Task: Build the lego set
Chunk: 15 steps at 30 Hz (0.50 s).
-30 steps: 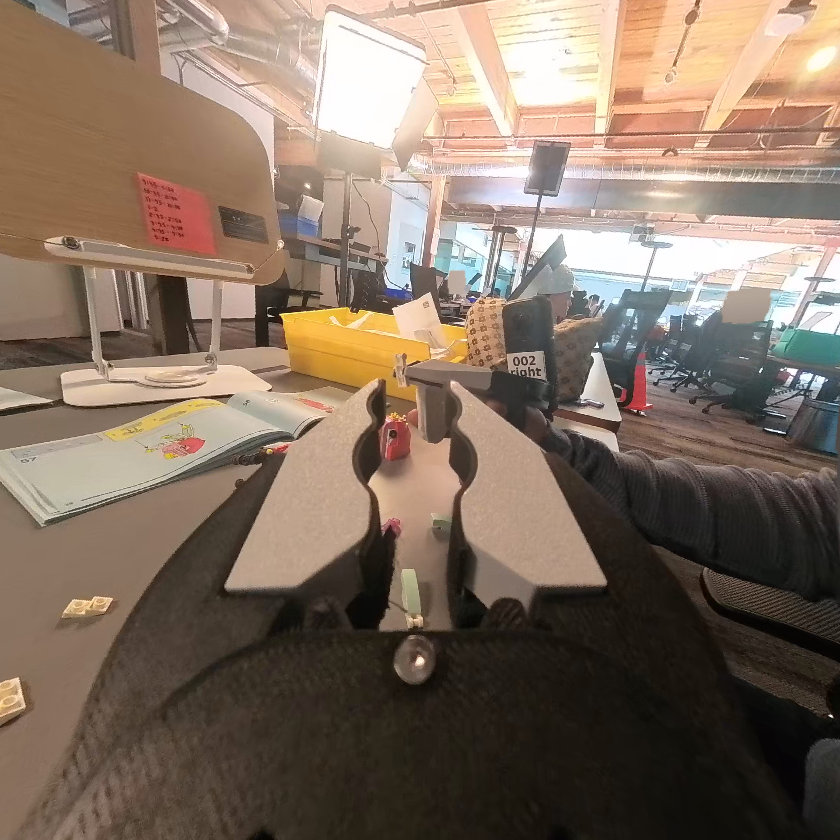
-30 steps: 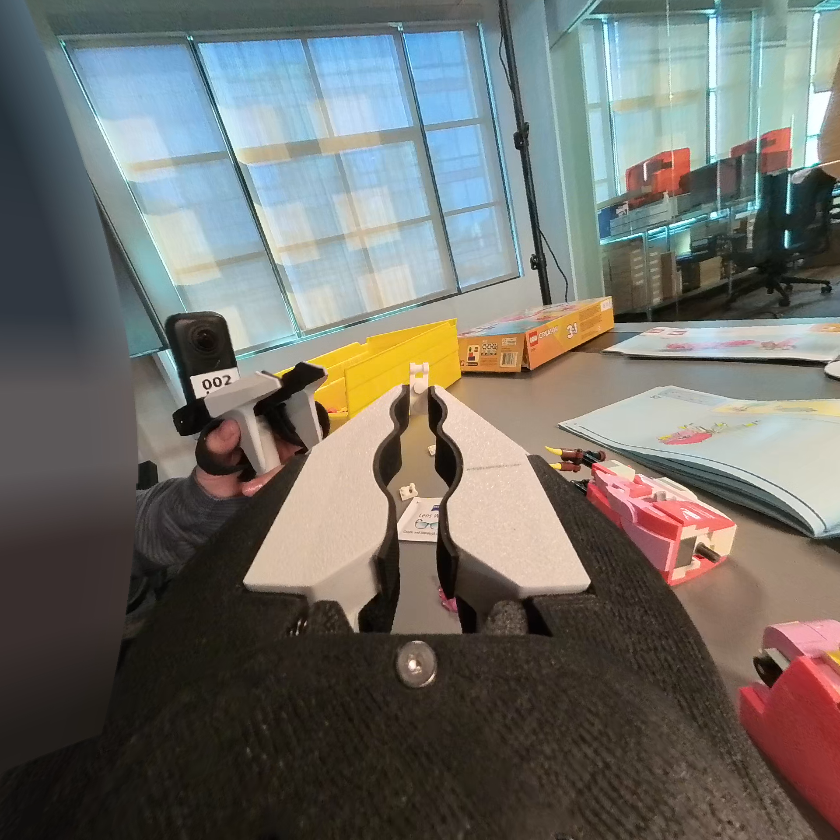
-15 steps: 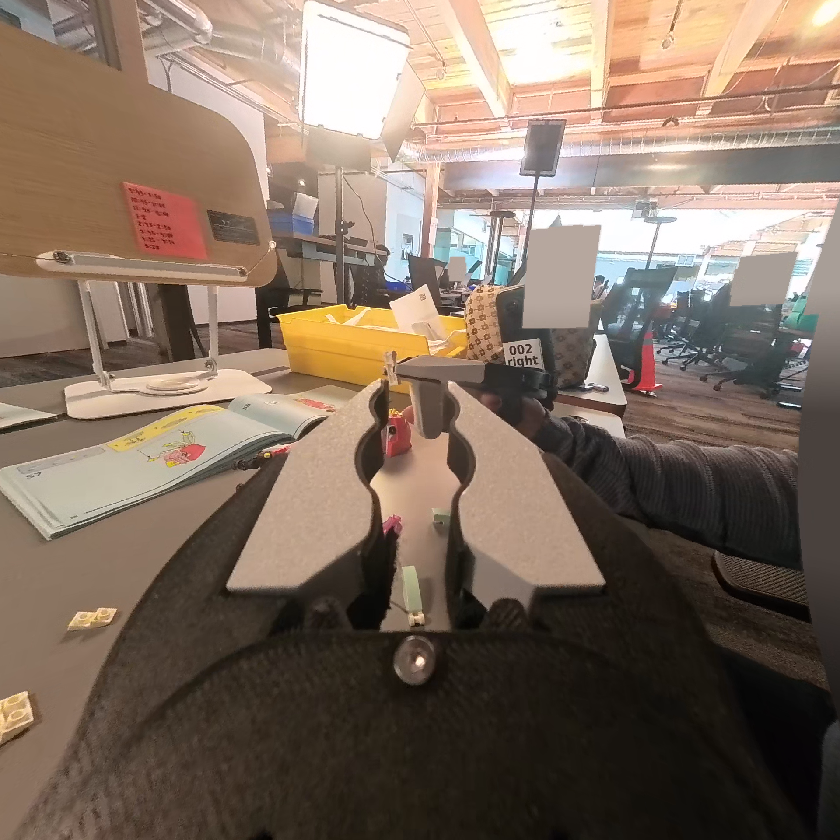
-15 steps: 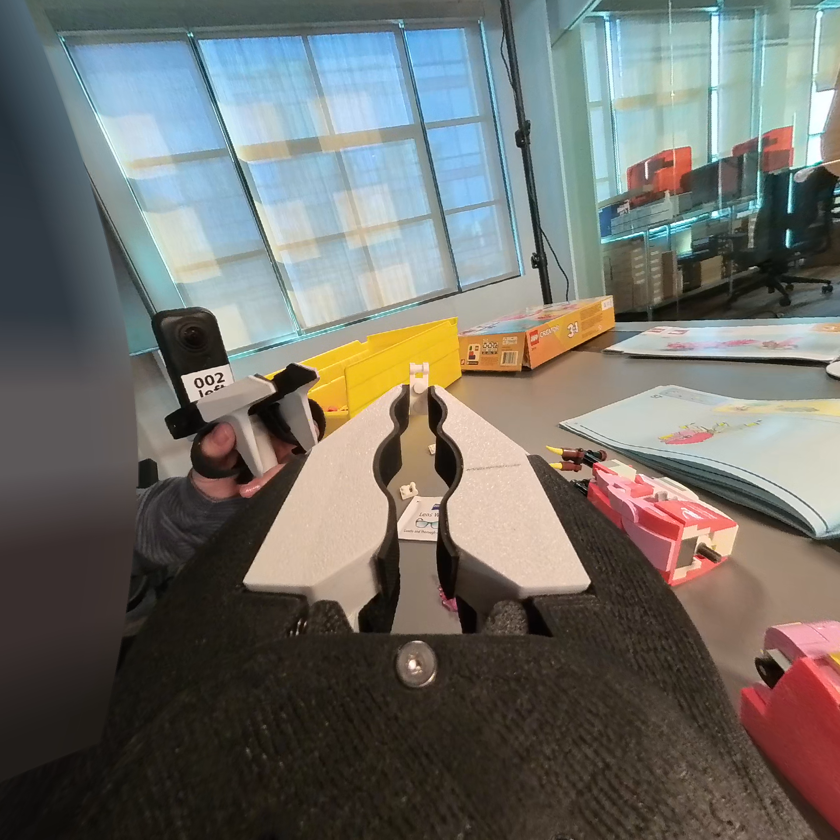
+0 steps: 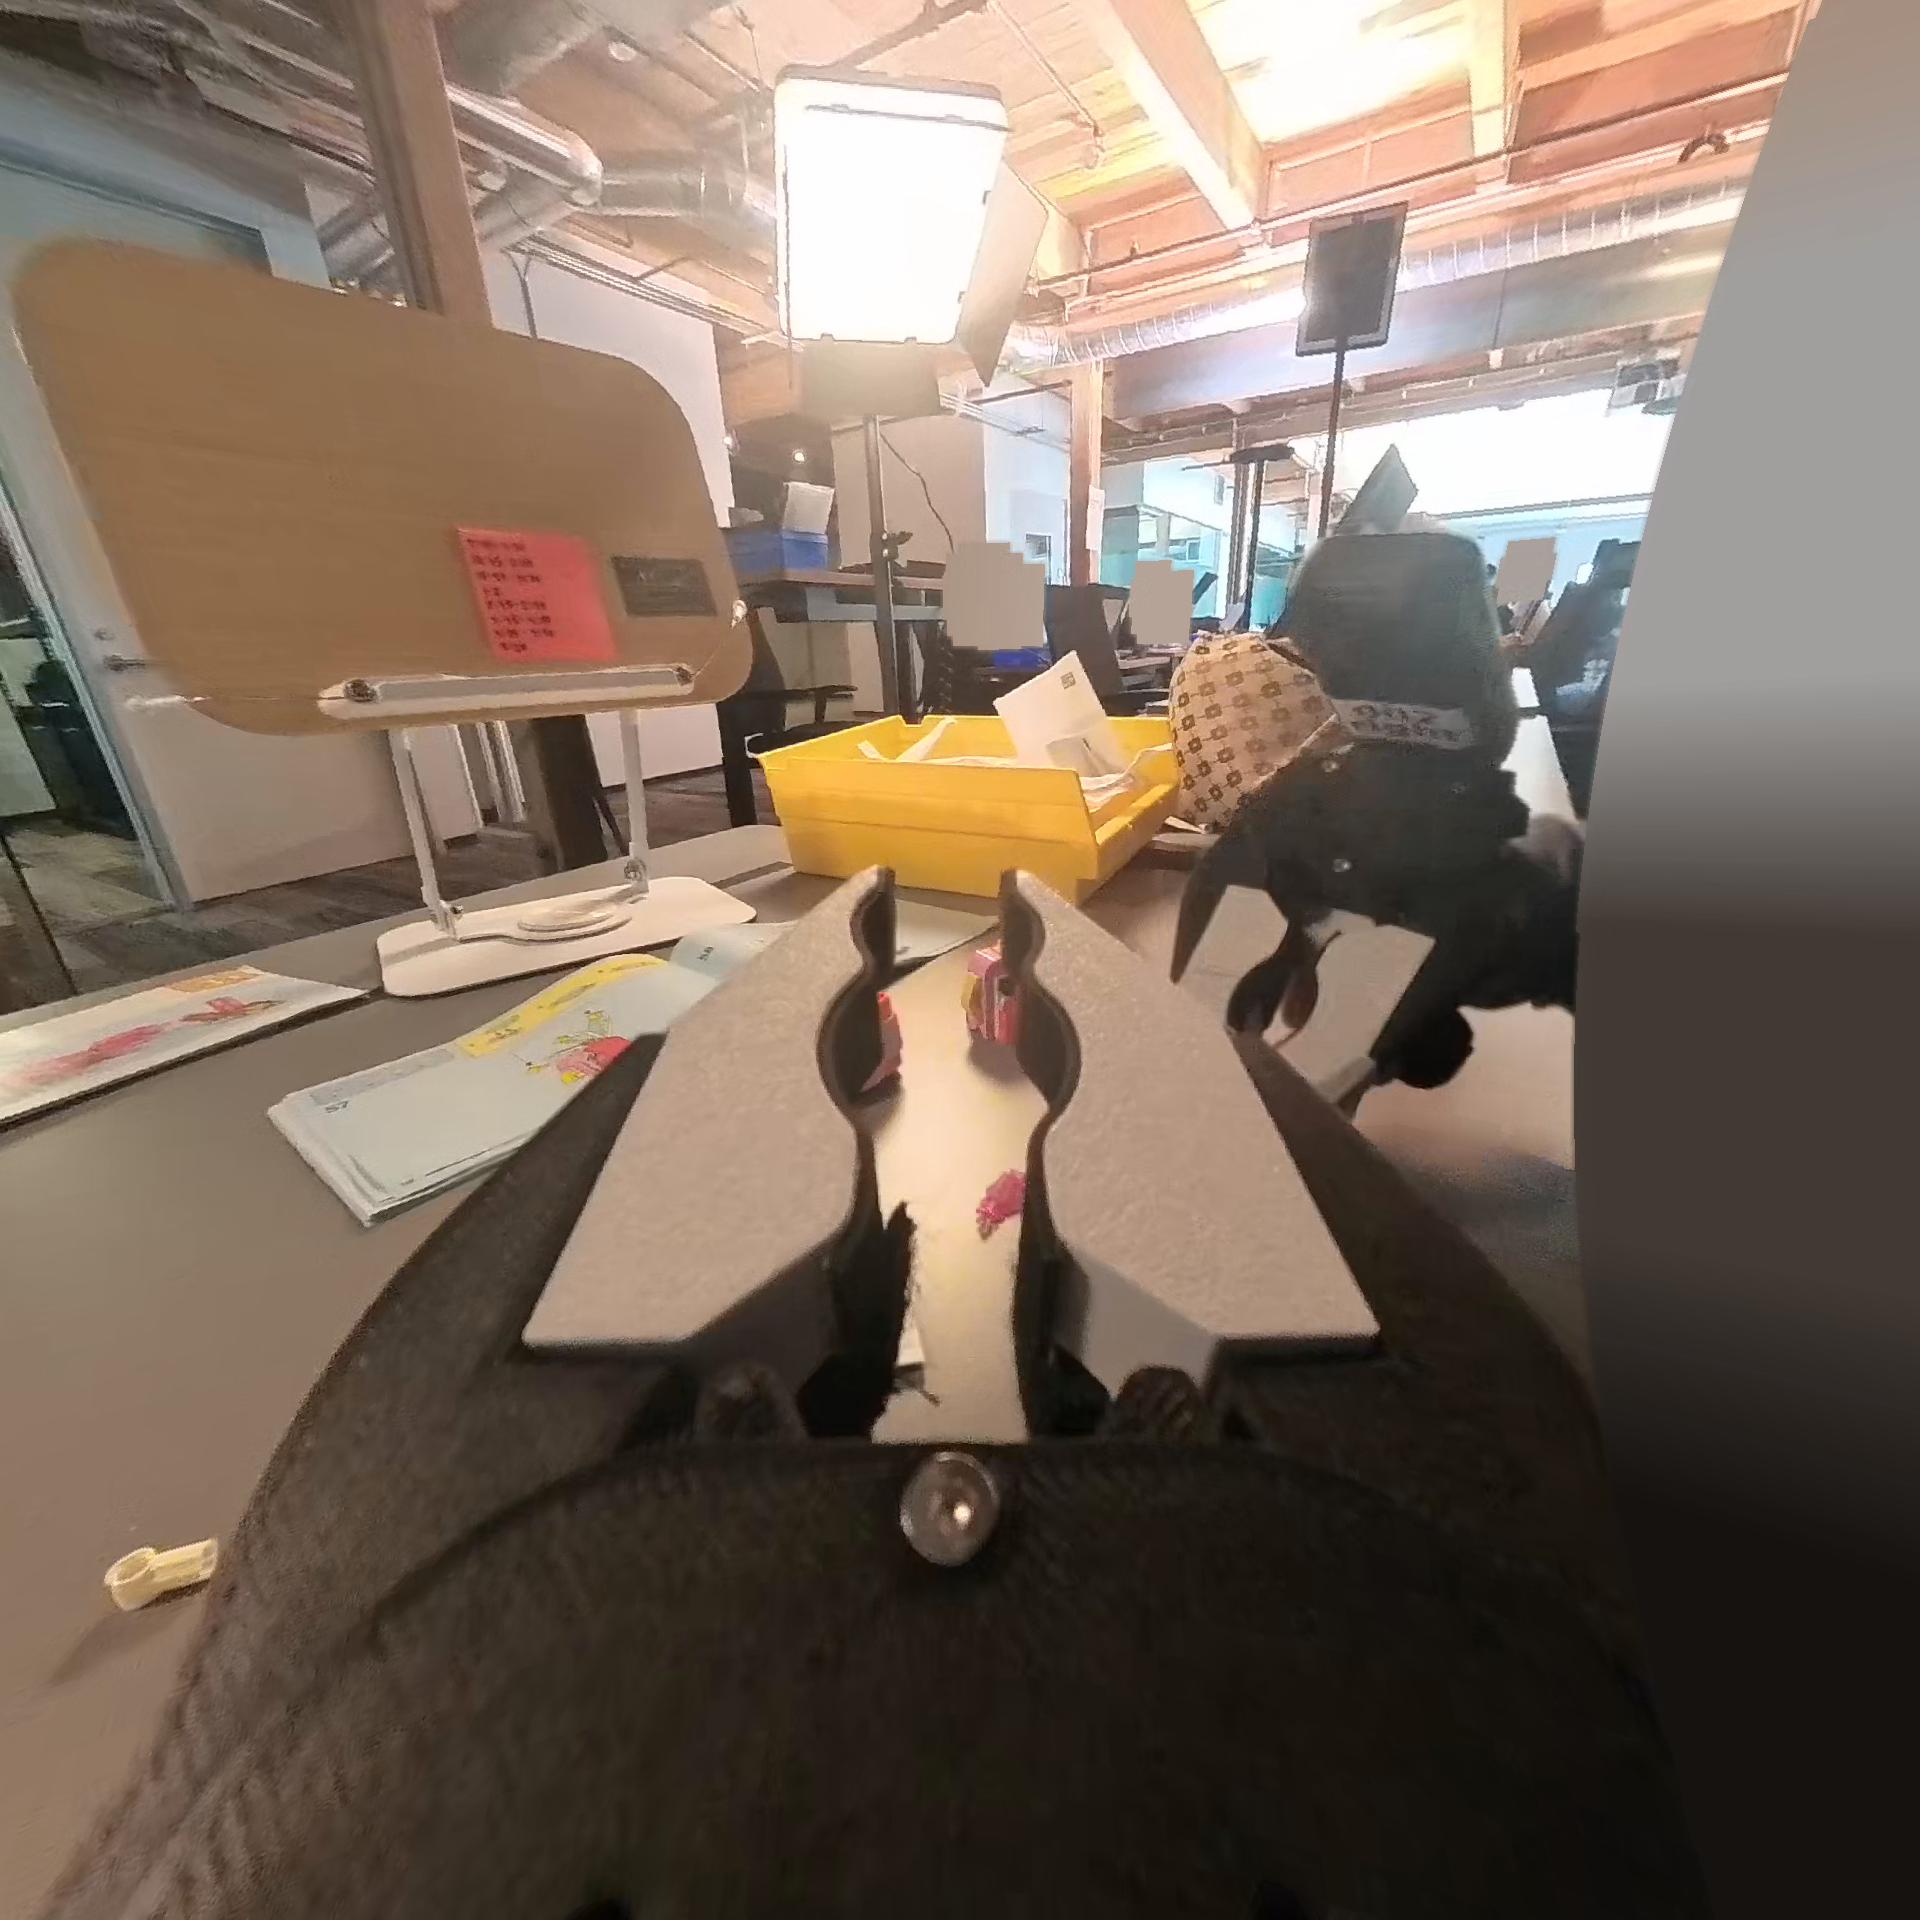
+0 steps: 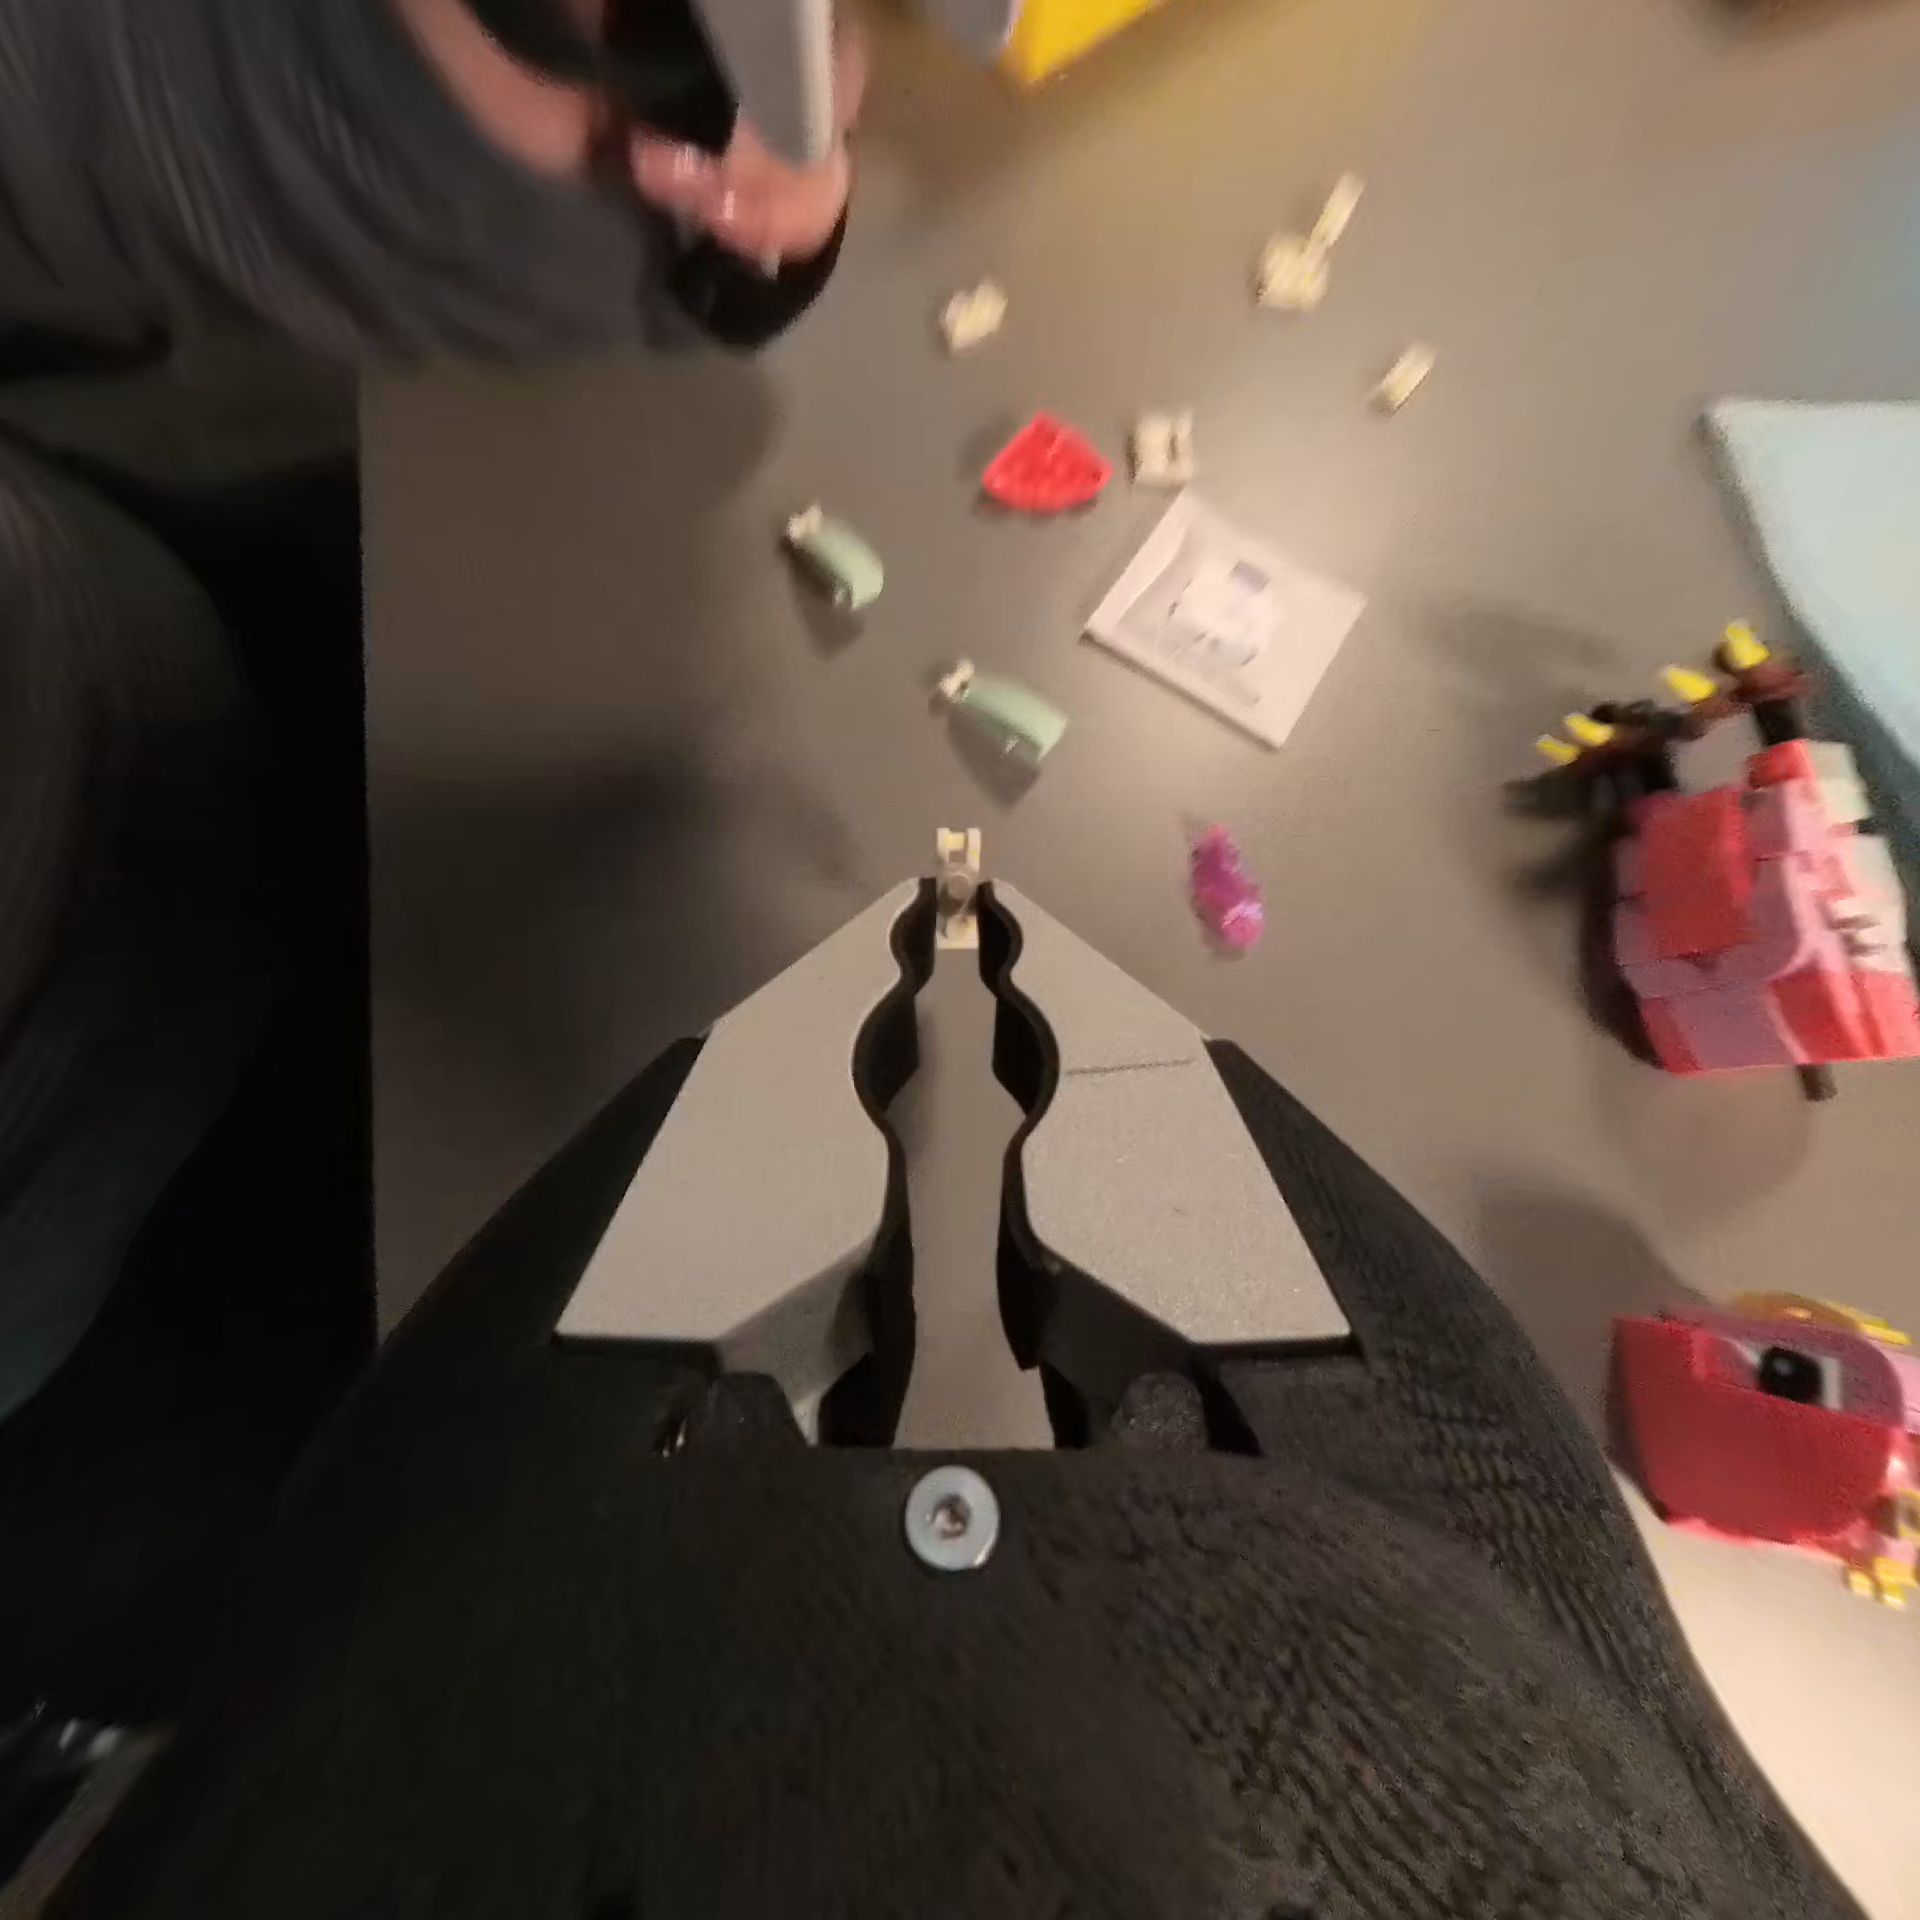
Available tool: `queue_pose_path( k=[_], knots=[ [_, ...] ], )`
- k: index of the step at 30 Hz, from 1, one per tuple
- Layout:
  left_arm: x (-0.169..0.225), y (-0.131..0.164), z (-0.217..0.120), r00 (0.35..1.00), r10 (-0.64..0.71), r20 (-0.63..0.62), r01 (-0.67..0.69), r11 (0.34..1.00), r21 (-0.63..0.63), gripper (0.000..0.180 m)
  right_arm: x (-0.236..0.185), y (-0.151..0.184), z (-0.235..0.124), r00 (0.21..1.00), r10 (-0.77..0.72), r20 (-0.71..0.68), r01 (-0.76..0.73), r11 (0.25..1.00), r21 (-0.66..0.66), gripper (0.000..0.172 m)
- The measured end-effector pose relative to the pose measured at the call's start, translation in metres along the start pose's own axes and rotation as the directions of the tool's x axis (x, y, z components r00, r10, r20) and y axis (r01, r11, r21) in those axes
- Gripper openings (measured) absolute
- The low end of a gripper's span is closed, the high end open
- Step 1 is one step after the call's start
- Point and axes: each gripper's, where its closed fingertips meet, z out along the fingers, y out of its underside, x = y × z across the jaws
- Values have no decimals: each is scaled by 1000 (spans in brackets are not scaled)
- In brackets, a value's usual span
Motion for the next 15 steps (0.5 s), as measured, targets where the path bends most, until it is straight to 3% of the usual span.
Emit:
queue_pose_path(
  k=[3,8,15],
  knots=[
    [5,3,2,1000,21,-13,-21,1000,-21,18,-6,11,5,999,-31,8,32,991,-129,6],
    [9,4,2,998,52,-23,-53,998,-27,18,-2,19,9,1000,-28,4,28,975,-222,6],
    [10,4,2,998,56,-28,-57,998,-28,18,-3,21,10,999,-36,14,39,964,-264,6]
  ],
)
